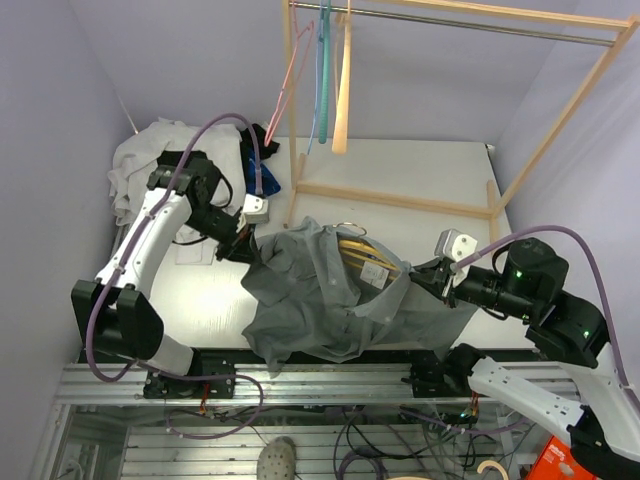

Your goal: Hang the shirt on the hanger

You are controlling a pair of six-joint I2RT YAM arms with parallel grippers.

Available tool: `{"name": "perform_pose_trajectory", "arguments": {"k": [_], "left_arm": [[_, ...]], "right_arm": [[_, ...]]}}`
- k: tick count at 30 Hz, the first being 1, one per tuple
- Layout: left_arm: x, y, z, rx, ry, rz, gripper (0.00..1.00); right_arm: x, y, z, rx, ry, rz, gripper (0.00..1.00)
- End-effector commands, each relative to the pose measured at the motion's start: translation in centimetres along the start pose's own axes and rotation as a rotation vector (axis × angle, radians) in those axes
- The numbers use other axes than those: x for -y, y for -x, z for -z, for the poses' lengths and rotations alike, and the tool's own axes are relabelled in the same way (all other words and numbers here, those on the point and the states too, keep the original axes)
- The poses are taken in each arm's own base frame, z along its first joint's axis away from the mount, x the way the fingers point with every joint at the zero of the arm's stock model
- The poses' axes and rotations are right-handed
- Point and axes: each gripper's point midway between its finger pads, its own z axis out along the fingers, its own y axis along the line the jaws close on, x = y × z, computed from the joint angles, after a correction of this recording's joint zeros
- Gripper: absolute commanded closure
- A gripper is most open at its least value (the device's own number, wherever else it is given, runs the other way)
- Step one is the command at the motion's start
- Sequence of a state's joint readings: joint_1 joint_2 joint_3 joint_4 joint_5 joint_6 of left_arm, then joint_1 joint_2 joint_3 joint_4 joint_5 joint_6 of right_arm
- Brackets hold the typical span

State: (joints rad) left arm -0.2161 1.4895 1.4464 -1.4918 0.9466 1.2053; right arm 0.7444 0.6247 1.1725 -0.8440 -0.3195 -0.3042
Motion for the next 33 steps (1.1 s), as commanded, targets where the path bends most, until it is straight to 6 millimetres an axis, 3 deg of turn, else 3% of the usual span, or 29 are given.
{"name": "perform_pose_trajectory", "arguments": {"k": [1,3,4,12,18,23,33], "left_arm": [[0.6,-2.5,-1.3,-0.039,-0.059,0.024,0.86],[-0.1,-3.8,-1.7,-0.069,-0.079,0.060,0.36],[-0.6,-4.2,-1.7,-0.077,-0.081,0.076,0.03],[-5.5,-4.1,-0.8,-0.032,0.025,0.051,0.03],[-10.7,-2.3,0.7,0.010,0.327,-0.024,0.03],[-10.9,-1.4,1.0,0.038,0.347,-0.009,0.03],[-9.2,-1.2,-1.9,0.075,0.241,-0.027,0.02]], "right_arm": [[1.1,2.1,1.2,0.067,-0.071,0.038,1.00],[0.9,2.5,1.5,0.081,-0.069,0.038,1.00],[0.8,2.7,1.6,0.084,-0.061,0.034,1.00],[0.1,3.2,1.7,0.110,-0.042,0.011,1.00],[-0.2,3.3,1.6,0.116,-0.034,0.001,1.00],[-0.2,3.6,1.7,0.132,-0.034,0.005,1.00],[-0.2,3.8,1.5,0.149,-0.039,0.007,1.00]]}}
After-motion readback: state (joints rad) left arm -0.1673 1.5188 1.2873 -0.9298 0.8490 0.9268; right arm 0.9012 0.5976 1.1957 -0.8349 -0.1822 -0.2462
